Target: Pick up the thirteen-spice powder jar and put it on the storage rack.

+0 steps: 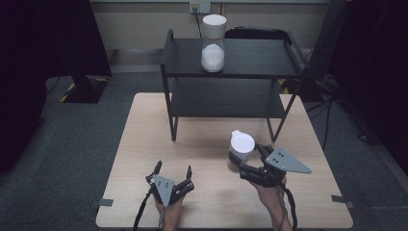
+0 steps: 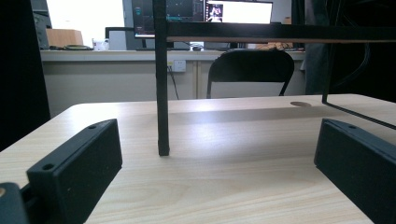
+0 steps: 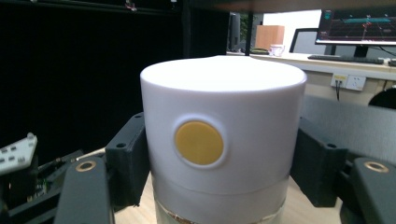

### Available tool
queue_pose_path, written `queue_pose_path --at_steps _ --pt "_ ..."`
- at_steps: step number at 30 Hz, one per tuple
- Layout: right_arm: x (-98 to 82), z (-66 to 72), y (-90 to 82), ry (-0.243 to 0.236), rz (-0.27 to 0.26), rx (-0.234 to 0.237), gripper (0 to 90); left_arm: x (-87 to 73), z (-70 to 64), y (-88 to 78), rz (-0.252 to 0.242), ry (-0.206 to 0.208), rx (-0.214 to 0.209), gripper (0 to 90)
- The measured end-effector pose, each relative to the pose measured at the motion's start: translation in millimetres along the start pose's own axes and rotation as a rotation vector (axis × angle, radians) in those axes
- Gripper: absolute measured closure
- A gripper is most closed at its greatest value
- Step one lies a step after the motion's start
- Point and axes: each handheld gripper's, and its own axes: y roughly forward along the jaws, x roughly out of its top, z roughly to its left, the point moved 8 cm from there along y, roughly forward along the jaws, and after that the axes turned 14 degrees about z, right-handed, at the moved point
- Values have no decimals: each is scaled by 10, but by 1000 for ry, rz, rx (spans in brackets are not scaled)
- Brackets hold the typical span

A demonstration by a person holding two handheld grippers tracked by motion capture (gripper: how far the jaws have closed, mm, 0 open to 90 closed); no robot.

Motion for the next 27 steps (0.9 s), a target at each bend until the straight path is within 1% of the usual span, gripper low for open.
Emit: queue_pose_path --at_steps 5,10,14,18,21,22,24,27 --pt "244 -109 -14 -17 -8 30 303 0 -2 0 0 -1 2 4" --pt "489 -234 -6 -16 -21 58 303 1 -3 0 1 0 4 3" --pt "694 -311 27 -36 -14 56 302 1 -3 -1 1 0 4 3" --pt "888 -421 70 -31 -19 63 302 1 -3 -1 1 -1 3 3" --pt "1037 -485 98 -34 -19 53 303 1 -3 1 1 -1 4 3" --pt "1092 -501 106 -37 -16 44 303 2 -2 1 1 -1 3 4" --pt "1197 -538 133 -16 -19 30 303 3 1 2 2 -2 0 3" --pt "1361 -575 158 -19 -20 -4 303 1 2 1 1 0 -2 3"
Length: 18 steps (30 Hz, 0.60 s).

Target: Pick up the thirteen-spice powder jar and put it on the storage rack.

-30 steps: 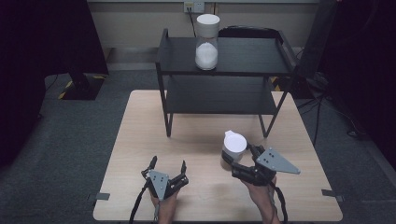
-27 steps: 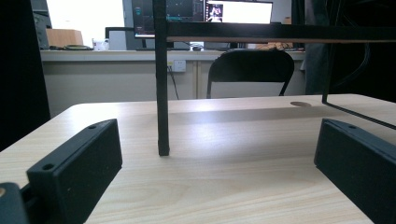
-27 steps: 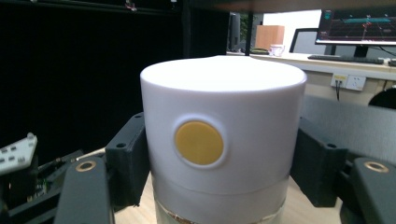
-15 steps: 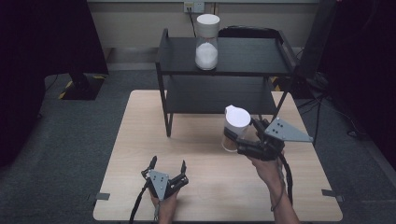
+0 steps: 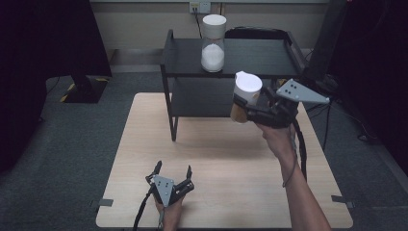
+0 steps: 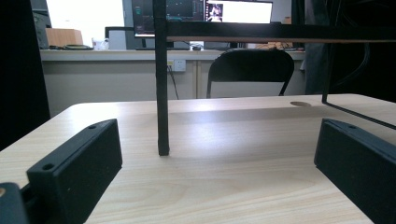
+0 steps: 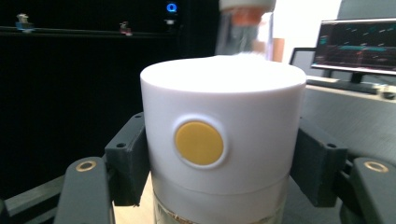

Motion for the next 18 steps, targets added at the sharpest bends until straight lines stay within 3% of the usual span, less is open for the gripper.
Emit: queue_pose_path --at_steps 11,18 --pt "536 -58 135 42 -10 -131 303 0 -1 0 0 -1 1 3" --pt "780 -49 248 81 -44 -238 303 -2 -1 1 -2 -2 0 3"
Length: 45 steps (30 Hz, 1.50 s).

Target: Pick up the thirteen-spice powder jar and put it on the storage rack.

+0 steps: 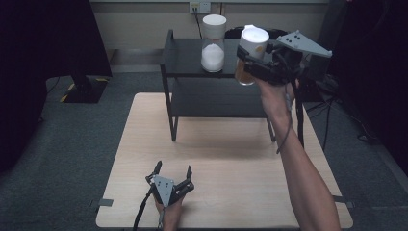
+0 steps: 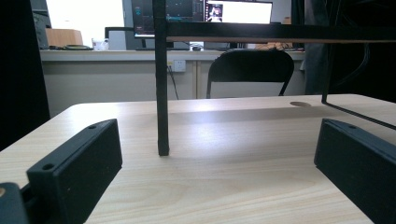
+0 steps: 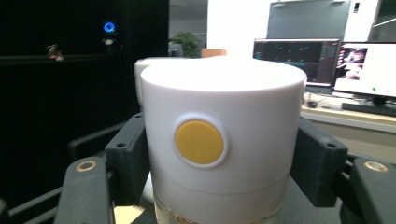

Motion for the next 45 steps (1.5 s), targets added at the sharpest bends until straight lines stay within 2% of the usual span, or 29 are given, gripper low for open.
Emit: queue_pose_path --at_steps 6,13,17,24,36,37,41,43,45 --pt "116 7 188 10 -1 -94 303 1 2 -1 1 2 0 3" --pt "155 -43 392 45 13 -155 303 0 6 -1 1 3 -4 3" --pt "117 -79 493 55 30 -155 302 1 8 -2 1 4 -6 3" --pt "34 -126 587 69 28 -158 302 1 8 -2 2 5 -7 3" --pt "43 -96 600 50 38 -170 294 0 7 -2 1 5 -6 3" --pt "30 -91 595 48 31 -172 261 0 7 -2 1 4 -6 4" --pt "-51 -105 603 60 -27 -173 25 0 7 -3 1 4 -6 3" --pt "-97 -147 612 69 -59 -161 0 -2 5 -4 -1 -3 -4 3" --pt "-103 -176 604 79 -44 -147 0 0 4 -3 1 4 -2 3"
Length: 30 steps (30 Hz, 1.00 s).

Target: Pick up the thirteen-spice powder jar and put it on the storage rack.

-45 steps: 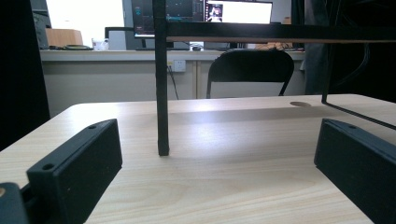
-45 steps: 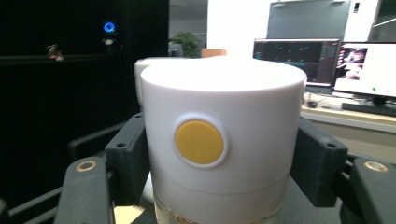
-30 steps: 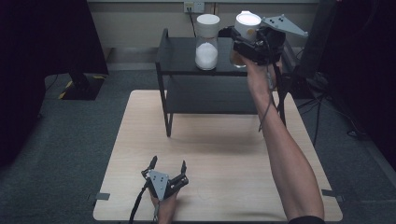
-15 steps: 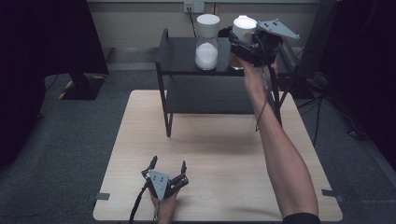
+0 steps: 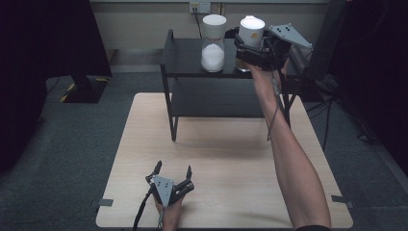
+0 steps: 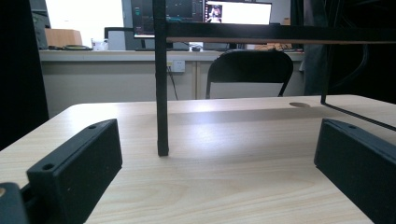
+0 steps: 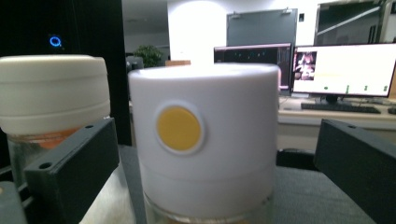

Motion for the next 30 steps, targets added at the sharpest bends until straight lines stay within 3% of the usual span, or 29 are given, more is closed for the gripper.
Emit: queue_pose_path --at_steps 13,27,30 --pt "-18 49 -139 -29 -21 15 0 0 0 0 0 0 0 3" --pt "-163 75 -417 -35 -40 25 0 0 -3 0 0 -1 2 4" --pt "-202 110 -497 -46 -66 19 0 -1 -9 0 0 -3 7 3"
